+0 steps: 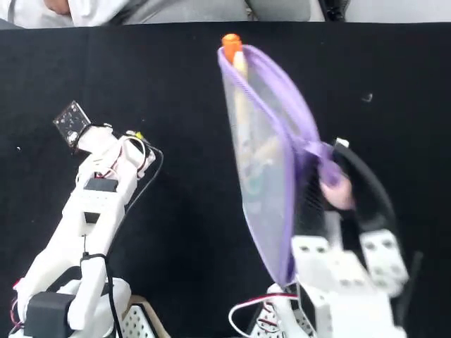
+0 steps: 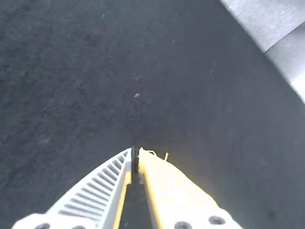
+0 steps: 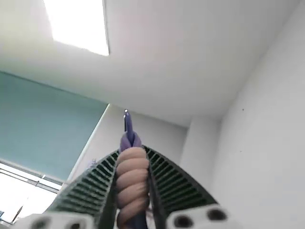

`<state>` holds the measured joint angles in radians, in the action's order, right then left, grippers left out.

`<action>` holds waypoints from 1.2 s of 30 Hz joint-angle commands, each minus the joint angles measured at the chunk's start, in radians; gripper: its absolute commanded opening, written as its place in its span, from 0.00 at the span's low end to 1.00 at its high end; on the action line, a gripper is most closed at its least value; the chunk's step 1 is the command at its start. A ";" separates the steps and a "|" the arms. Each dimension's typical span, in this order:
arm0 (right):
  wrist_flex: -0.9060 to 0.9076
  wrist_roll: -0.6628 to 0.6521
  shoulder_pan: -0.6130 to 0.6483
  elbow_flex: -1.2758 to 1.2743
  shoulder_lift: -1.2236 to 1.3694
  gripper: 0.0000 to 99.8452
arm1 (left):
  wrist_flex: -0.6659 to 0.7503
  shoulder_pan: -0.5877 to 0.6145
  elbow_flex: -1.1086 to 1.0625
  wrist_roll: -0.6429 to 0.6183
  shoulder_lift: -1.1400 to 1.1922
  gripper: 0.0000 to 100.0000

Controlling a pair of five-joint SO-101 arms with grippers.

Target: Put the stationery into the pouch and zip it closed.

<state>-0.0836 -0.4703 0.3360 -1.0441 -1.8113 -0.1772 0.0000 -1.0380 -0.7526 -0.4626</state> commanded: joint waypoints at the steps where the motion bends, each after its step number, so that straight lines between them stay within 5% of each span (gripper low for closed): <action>1: -0.026 -0.011 -0.040 0.137 -0.088 0.01 | 0.041 0.002 -0.004 -0.003 -0.006 0.03; 7: 0.037 -0.017 -0.100 0.108 -0.087 0.01 | 0.041 0.002 -0.008 -0.003 -0.006 0.03; 14: -0.038 -0.008 -0.324 0.139 -0.084 0.01 | 0.041 0.001 -0.010 -0.003 -0.006 0.03; 23: 0.247 0.026 -0.325 0.325 -0.084 0.01 | 0.041 0.001 -0.007 -0.003 -0.006 0.03; 31: 0.021 0.049 -0.331 0.111 -0.084 0.01 | 0.041 0.001 -0.010 -0.003 -0.006 0.03; 36: 0.166 0.057 -0.327 0.320 -0.084 0.01 | 0.041 0.004 -0.008 -0.003 -0.006 0.03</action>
<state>0.0207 -0.4273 0.0230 -0.8585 -1.8113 -0.1527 0.0000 -1.0564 -0.7526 -0.4626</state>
